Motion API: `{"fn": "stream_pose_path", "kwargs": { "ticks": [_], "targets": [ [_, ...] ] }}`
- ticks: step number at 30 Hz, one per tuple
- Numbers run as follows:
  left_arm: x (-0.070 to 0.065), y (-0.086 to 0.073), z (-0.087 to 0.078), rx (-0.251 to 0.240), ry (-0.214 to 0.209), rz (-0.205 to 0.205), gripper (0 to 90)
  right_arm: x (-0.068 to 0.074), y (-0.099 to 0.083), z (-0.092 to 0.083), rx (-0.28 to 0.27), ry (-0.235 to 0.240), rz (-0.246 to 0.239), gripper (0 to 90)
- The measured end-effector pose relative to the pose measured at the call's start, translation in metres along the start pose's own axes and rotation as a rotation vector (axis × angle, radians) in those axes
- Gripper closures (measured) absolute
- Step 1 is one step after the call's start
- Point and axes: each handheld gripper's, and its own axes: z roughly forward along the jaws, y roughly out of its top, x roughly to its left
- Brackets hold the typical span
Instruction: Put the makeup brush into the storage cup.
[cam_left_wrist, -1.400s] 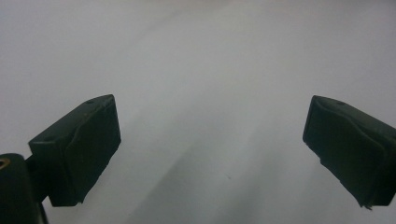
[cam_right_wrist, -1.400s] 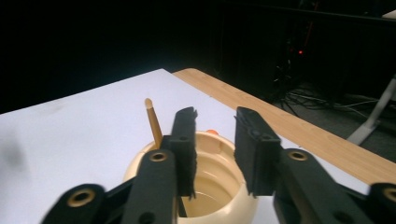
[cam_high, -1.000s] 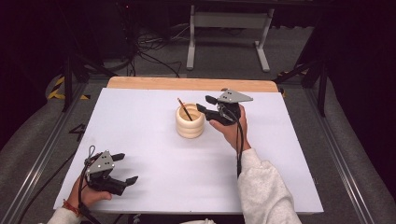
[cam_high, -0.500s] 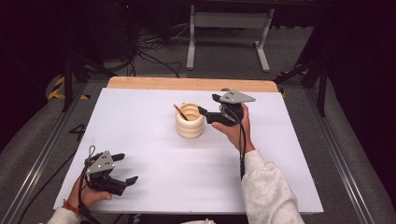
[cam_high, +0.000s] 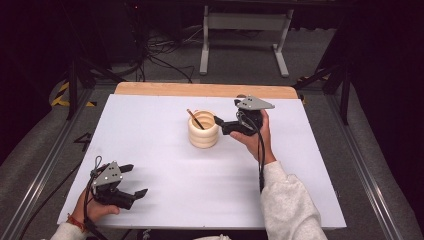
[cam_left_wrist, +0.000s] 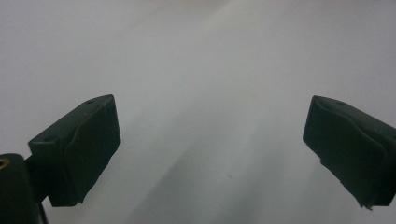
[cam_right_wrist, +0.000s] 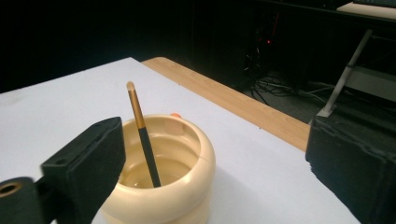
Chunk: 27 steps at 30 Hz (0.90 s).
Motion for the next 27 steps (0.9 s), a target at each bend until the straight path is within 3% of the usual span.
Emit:
{"fn": "stream_pose_path", "kwargs": {
  "ticks": [27],
  "targets": [
    [0.001, 0.0, -0.001, -0.005, 0.006, -0.011, 4.2, 0.005, 0.004, -0.021, 0.024, -0.05, -0.081, 11.9]
  ]
}}
